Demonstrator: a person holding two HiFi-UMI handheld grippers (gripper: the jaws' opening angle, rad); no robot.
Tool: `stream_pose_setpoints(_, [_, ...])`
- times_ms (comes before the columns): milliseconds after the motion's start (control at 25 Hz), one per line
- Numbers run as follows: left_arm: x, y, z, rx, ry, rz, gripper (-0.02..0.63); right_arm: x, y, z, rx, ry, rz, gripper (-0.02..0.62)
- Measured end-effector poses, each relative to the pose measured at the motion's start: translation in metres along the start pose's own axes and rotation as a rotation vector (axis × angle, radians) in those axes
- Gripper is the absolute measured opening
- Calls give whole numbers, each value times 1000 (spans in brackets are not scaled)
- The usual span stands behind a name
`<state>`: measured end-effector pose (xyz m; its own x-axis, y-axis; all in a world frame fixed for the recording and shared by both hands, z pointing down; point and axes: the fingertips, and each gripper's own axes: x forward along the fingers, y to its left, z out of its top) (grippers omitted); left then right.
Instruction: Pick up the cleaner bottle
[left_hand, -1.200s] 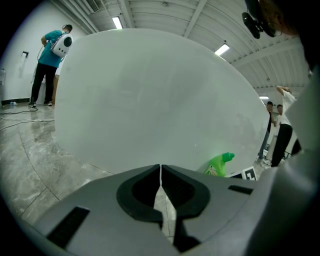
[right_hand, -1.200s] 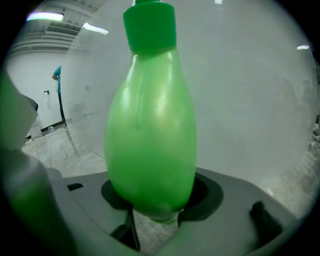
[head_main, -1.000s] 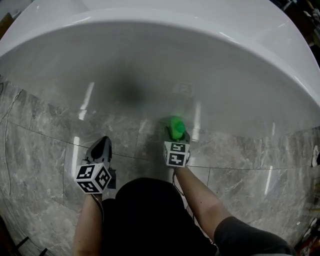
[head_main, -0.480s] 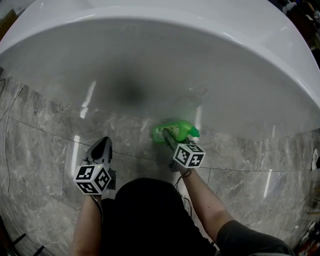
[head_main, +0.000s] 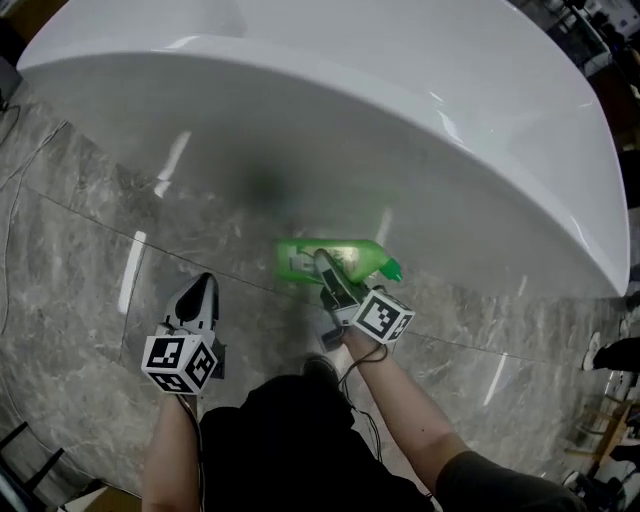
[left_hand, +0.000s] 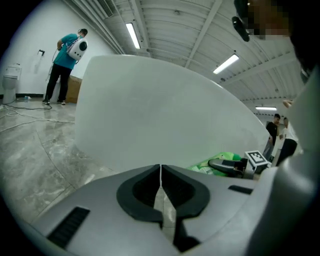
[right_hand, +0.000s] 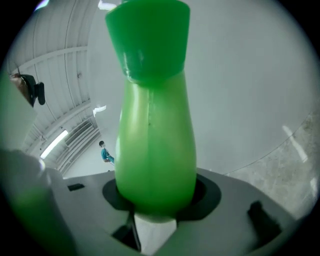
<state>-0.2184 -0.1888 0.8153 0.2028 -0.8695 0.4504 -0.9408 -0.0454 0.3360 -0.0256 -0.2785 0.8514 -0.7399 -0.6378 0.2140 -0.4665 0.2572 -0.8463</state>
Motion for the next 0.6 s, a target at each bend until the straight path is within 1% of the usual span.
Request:
stream_pose_setpoints(120, [-37,-4,36,28,-16,3,18,-5,53,10,-16,36,22,195])
stream_pose_setpoints(240, [-87,0,63,-20,-34,38,18,-15,106,11,-6,72,32,195])
stream_pose_setpoints(440, [-173,2,109,-139,-61,139,18,-45,203,8,19,151,54,195])
stream_pose_setpoints(480, [-191,-2,120,-145,-63,152,18,-54,224,8,22,167,59,195])
stream_pose_setpoints(600, [-248,-26,153,-125,-56,170,18,-85,297,6,13,215,70,195])
